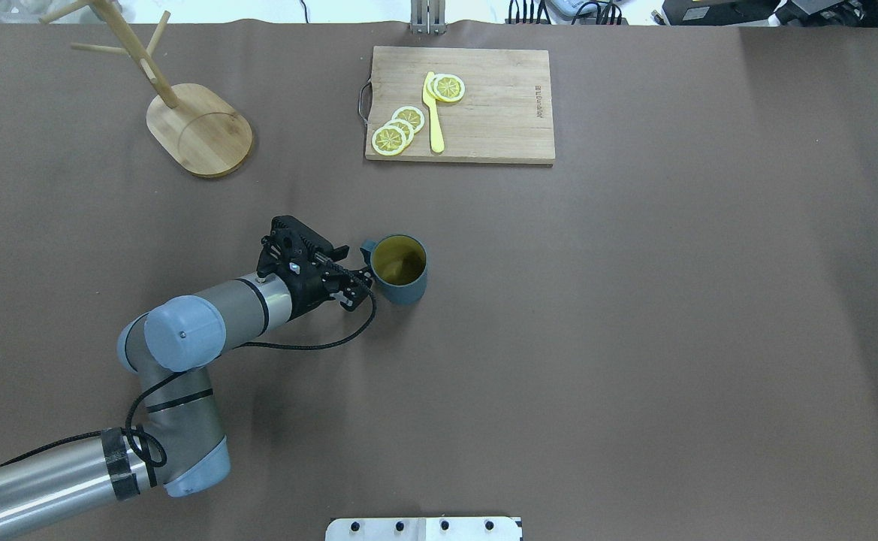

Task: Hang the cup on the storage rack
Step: 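Close the left gripper on the blue mug's handle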

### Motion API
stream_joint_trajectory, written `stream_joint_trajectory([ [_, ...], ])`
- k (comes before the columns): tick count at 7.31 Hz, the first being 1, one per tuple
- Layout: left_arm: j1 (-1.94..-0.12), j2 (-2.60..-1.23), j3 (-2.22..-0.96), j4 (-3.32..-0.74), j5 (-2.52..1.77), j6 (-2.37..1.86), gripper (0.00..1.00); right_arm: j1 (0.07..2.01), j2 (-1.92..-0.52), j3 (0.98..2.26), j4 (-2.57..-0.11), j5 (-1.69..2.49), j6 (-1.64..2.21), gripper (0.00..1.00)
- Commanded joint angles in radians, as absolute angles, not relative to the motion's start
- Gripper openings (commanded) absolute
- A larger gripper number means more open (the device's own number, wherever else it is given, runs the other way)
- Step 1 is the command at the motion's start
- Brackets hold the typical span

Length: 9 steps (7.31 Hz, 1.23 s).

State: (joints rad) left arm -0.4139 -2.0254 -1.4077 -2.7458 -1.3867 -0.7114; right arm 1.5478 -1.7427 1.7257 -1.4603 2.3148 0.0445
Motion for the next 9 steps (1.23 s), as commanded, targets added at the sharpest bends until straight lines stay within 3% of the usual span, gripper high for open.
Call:
stream_joint_trajectory([
  [1, -0.413, -2.034, -1.399, -2.746, -1.387, -0.710, 0.48, 1.548, -1.743, 1.726, -1.460, 2.315, 0.044, 1.00],
  [9, -0.411, -2.062, -1.384, -2.747, -1.387, -0.703, 0.35, 1.548, -1.736, 1.726, -1.460, 2.315, 0.060, 1.00],
])
